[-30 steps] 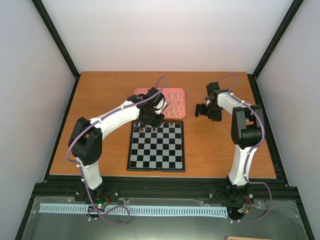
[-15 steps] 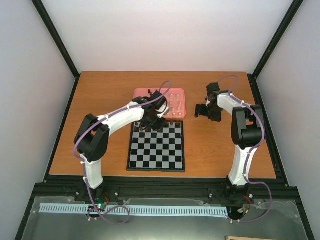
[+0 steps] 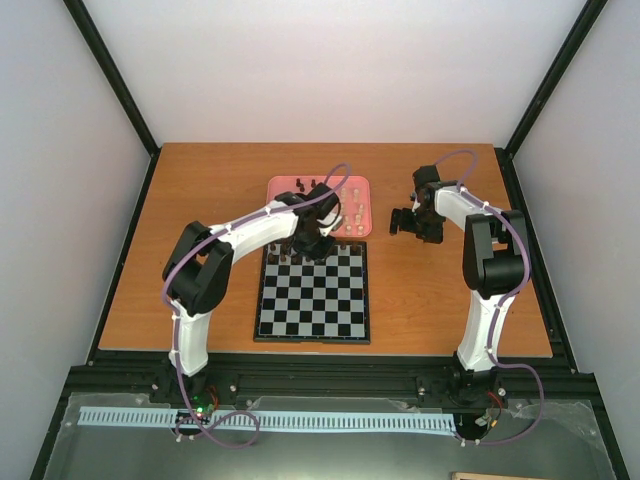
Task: Set up the chess pieces on the board
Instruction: Place the chess piece on the chessboard.
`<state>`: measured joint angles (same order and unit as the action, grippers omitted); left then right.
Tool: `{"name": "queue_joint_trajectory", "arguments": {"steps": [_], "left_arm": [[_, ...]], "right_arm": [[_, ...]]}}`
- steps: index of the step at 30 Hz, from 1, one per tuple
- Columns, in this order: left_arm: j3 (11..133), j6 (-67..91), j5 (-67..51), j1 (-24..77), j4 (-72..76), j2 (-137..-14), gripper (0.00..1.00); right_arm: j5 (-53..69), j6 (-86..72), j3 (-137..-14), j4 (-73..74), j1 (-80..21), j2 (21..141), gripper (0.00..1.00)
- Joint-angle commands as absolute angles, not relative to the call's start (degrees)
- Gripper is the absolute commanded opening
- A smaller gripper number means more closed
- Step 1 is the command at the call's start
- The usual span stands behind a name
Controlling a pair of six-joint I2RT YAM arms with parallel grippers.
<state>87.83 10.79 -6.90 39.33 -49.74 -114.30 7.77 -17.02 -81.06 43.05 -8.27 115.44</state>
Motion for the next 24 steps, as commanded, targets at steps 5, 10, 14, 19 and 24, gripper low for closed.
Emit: {"name": "queue_joint_trajectory", "arguments": {"steps": [5, 10, 14, 19, 24], "left_arm": [[91.49, 10.28, -6.25, 39.9, -50.89, -116.14, 0.11], [91.58, 10.44, -5.79, 39.9, -51.07, -116.58, 0.12], [91.76, 10.54, -5.32, 39.9, -51.25, -116.96, 0.12], [91.46, 10.63, -4.88, 39.9, -51.27, -117.24, 0.13], [91.62, 10.63, -4.74, 39.9, -51.31, -117.49, 0.14]], "right_arm": [[8.51, -17.19, -80.53, 42.72, -8.22, 115.01, 1.0], [8.37, -17.14, -80.43, 42.72, -8.12, 115.08, 1.0], [8.33, -17.09, -80.33, 42.72, -8.09, 115.08, 1.0], [8.34, -17.05, -80.33, 42.8, -8.09, 115.15, 1.0], [8.33, -17.0, -80.44, 42.78, -8.09, 115.21, 1.0]]}}
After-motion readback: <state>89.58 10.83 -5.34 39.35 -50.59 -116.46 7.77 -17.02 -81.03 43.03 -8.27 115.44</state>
